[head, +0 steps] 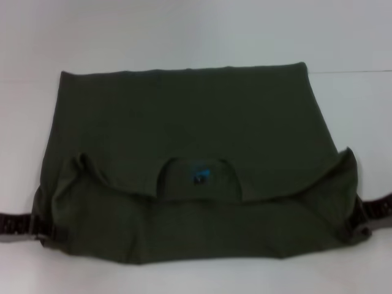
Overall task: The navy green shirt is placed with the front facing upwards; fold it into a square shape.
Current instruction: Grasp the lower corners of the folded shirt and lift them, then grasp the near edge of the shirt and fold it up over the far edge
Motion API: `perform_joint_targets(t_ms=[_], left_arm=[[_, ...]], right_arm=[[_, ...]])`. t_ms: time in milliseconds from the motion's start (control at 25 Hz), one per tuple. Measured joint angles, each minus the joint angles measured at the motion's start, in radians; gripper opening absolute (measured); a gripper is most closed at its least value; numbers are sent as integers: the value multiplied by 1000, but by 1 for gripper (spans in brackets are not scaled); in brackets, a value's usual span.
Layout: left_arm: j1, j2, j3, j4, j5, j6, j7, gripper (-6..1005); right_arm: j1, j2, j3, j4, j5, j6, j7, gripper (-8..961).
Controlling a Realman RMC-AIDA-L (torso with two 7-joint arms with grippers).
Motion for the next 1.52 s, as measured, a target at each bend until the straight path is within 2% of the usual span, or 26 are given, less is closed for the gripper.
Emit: perform_joint_targets(t_ms=[440, 800, 1040, 1240, 1520], left_arm=[[30, -7, 0, 10, 23, 257, 21, 42], [53, -10, -4, 26, 133, 324, 23, 40], [56, -9, -25, 33, 154, 336, 34, 40], [44, -4, -58, 32, 144, 330, 54, 40], [17, 19, -131, 27, 113, 332, 88, 40]], right_arm=[[-43, 13, -36, 3, -4, -184, -101, 46], [-69, 19, -138, 5, -4, -237, -122, 47], [-72, 22, -147, 0, -4, -246, -134, 47], [-72, 18, -102, 0, 2, -236, -150, 48], [-73, -4, 82, 3, 3, -232, -194, 49]])
